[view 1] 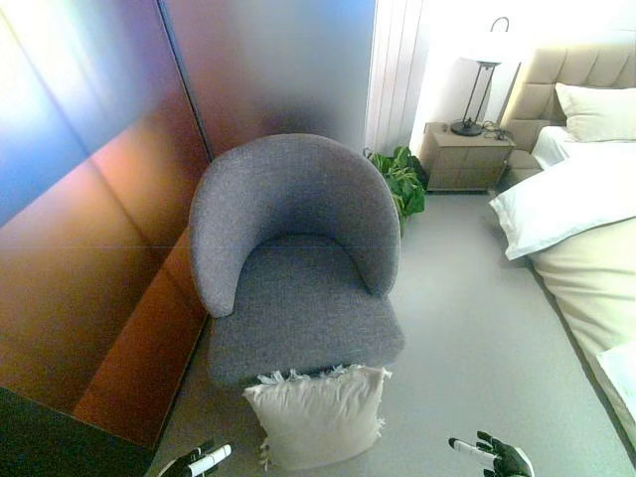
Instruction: Pick up the pillow and put it on the sofa.
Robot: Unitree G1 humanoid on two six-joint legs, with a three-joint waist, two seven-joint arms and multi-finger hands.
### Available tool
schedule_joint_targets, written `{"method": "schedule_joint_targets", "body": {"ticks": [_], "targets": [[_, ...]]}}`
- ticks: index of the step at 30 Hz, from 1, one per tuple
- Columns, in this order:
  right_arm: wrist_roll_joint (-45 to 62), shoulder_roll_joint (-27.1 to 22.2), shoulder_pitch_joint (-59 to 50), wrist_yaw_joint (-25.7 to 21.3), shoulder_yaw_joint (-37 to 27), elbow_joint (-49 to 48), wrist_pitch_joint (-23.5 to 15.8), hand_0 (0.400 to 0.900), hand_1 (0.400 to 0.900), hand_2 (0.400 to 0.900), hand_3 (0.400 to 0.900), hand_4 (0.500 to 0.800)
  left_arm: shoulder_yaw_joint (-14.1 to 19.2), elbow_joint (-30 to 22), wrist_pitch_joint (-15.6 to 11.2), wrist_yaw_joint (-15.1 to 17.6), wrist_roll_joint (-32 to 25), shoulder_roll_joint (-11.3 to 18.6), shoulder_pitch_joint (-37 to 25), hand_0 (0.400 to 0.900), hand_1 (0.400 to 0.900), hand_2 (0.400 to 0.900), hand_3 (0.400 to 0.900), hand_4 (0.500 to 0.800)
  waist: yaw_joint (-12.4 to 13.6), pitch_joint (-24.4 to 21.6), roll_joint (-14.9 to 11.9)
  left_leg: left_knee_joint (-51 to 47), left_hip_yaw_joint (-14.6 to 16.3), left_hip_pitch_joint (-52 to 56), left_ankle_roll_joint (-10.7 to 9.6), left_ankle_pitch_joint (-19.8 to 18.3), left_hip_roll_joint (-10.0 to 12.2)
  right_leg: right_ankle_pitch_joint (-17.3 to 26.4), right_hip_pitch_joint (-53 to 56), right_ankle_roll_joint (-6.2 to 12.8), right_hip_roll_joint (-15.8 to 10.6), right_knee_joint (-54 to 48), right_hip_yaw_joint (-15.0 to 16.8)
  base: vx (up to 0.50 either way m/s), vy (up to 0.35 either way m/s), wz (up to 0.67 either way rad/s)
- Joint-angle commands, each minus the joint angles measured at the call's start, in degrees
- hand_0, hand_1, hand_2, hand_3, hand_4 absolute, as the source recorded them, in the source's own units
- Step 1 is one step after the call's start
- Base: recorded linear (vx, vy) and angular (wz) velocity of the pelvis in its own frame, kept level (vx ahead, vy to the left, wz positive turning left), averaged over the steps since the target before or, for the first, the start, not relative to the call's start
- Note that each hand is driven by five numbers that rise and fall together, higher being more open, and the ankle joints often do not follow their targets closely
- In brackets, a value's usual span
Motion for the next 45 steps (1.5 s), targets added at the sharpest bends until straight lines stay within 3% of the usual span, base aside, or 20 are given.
{"method": "schedule_joint_targets", "body": {"ticks": [1, 10, 19, 26, 31, 37, 45], "targets": [[-1.2, -2.2, -5.0, -0.9, -0.3, -0.3, -4.0, 0.900, 0.900, 0.900, 0.900, 0.800, 2.1, 0.2, -2.7, 0.6, -2.0, 4.2, -3.8, 0.900, 0.900, 0.900, 0.900, 0.800, -0.4, 0.2, -1.3, 1.4, -1.5, -2.1, 1.6, -2.5, -0.2, -8.4, 0.7, 2.28, -3.1, 5.7, -1.9, 0.00, 0.000, 0.00], [-1.8, -2.9, -5.3, -1.4, 1.5, -3.3, -4.4, 0.900, 0.900, 0.900, 0.900, 0.800, 0.5, -1.6, -2.6, 1.7, -2.8, 4.4, -4.4, 0.900, 0.900, 0.900, 0.900, 0.800, -1.1, 3.2, -0.7, 4.2, -2.3, -5.9, 1.8, -2.5, -0.3, -8.8, -2.9, 1.71, -3.1, 7.9, -0.3, 0.02, 0.004, -0.01], [4.1, -6.5, -14.0, -5.0, 7.2, -11.4, -6.1, 0.900, 0.900, 0.900, 0.900, 0.800, -4.7, -5.0, -3.7, 5.3, -9.4, 7.8, -17.6, 0.900, 0.900, 0.900, 0.900, 0.800, -3.4, 15.7, -0.4, 18.1, -4.4, -26.0, 2.4, -2.4, -0.9, -8.9, -23.2, -1.66, -1.7, 21.0, 4.1, -0.27, 0.029, 0.02], [5.5, -7.8, -16.2, -8.2, 9.8, -20.6, -7.7, 0.900, 0.900, 0.900, 0.900, 0.800, -7.0, -8.3, -6.2, 9.3, -13.0, 10.3, -25.0, 0.900, 0.900, 0.900, 0.900, 0.800, -4.6, 21.7, -2.4, 26.8, -4.6, -38.6, 3.6, -4.1, -2.0, -9.4, -37.1, -1.62, -1.5, 31.0, 5.2, -0.12, 0.029, -0.13], [6.4, -9.2, -17.1, -10.2, 11.2, -26.4, -7.2, 0.900, 0.900, 0.900, 0.900, 0.800, -7.9, -9.8, -7.1, 12.2, -14.3, 12.1, -29.8, 0.900, 0.900, 0.900, 0.900, 0.800, -5.2, 23.6, -3.8, 32.7, -5.3, -46.1, 4.2, -5.4, -2.8, -9.6, -44.5, -1.63, -1.1, 36.3, 6.1, -0.07, -0.004, -0.07], [6.2, -10.4, -17.8, -11.5, 12.1, -32.1, -6.5, 0.900, 0.900, 0.900, 0.900, 0.800, -8.7, -8.8, -6.0, 15.9, -12.3, 14.3, -34.2, 0.900, 0.900, 0.900, 0.900, 0.800, -6.0, 24.4, -5.3, 38.9, -6.8, -52.9, 4.9, -7.6, -2.8, -10.1, -51.0, -2.41, -0.5, 40.8, 6.8, -0.02, -0.010, -0.06], [7.1, -11.6, -16.4, -12.0, 12.9, -37.2, -6.4, 0.900, 0.900, 0.900, 0.900, 0.800, -9.3, -6.9, -6.2, 15.3, -12.6, 17.4, -38.2, 0.900, 0.900, 0.900, 0.900, 0.800, -6.9, 24.4, -7.7, 44.6, -8.5, -58.4, 5.6, -9.9, -3.3, -9.4, -55.7, -2.84, 0.0, 43.6, 6.9, 0.01, -0.035, -0.05]]}}
